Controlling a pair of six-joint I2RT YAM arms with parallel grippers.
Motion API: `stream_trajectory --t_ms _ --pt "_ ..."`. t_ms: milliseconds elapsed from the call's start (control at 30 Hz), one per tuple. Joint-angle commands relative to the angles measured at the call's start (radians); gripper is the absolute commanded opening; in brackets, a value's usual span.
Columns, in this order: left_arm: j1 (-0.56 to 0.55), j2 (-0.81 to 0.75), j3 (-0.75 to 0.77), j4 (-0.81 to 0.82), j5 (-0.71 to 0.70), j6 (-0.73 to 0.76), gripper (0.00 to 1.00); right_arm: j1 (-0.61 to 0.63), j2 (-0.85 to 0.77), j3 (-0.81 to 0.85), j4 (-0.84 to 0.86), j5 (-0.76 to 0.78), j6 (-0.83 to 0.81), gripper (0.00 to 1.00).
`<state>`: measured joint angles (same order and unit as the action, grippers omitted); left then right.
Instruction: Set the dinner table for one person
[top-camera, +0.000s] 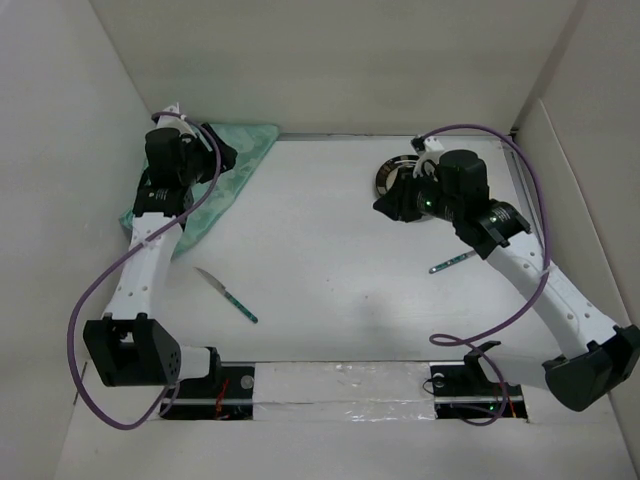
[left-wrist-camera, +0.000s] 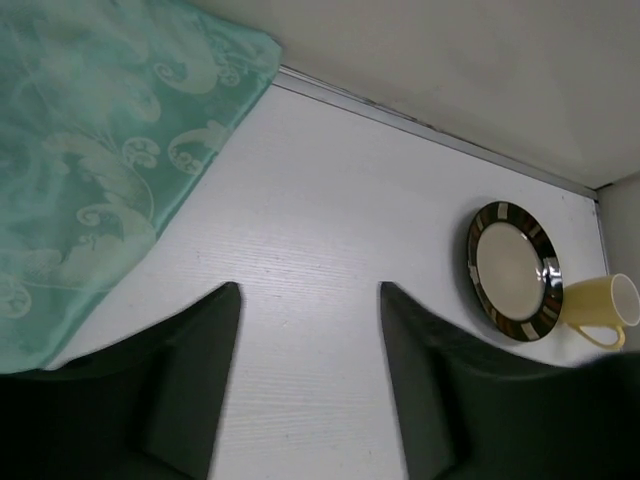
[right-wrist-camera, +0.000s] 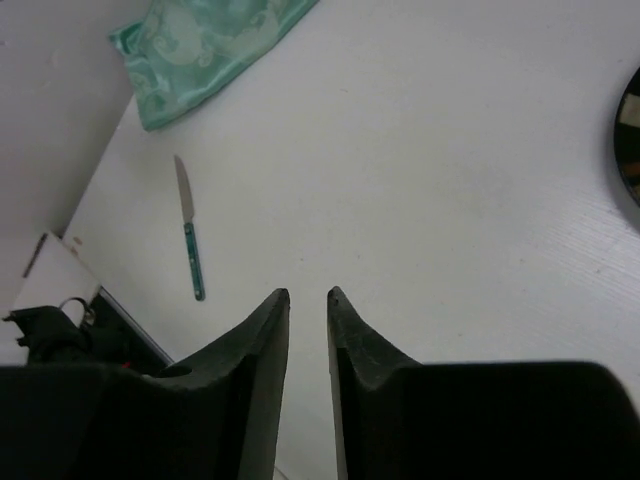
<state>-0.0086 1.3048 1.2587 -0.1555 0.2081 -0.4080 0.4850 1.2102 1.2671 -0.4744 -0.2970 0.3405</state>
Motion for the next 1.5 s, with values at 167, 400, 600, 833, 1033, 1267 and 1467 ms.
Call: stream_trajectory --t_ms 167,400,600,833,1033,1267,1467 --pt "-0.074 0.218 0.322 -0.002 -0.105 0.110 0.00 -0.006 0.018 0.098 0.053 -0.014 0.003 0.00" --pt "-0.191 0.734 0.856 -0.239 -0.386 0.248 0.35 -0.016 -0.020 0.097 0.051 0.056 0.031 0.00" --pt "-0.182 1.002 1.038 -0.254 -0.458 0.270 0.60 -0.016 -0.035 0.106 -0.012 0.076 0.043 0.12" --pt "-0.153 1.136 1.039 -0.234 -0.510 0.245 0.63 -0.016 -0.026 0.081 -0.041 0.033 0.061 0.44" --pt "-0.140 1.209 1.030 -0.234 -0.460 0.265 0.58 0.004 -0.037 0.052 -0.032 0.044 0.081 0.44" --pt "-0.140 1.223 1.024 -0.237 -0.429 0.287 0.32 0.004 -0.015 0.087 -0.027 0.068 0.077 0.44" --pt "-0.140 1.219 0.952 -0.237 -0.394 0.325 0.46 0.004 0.005 0.133 -0.030 0.065 0.057 0.44"
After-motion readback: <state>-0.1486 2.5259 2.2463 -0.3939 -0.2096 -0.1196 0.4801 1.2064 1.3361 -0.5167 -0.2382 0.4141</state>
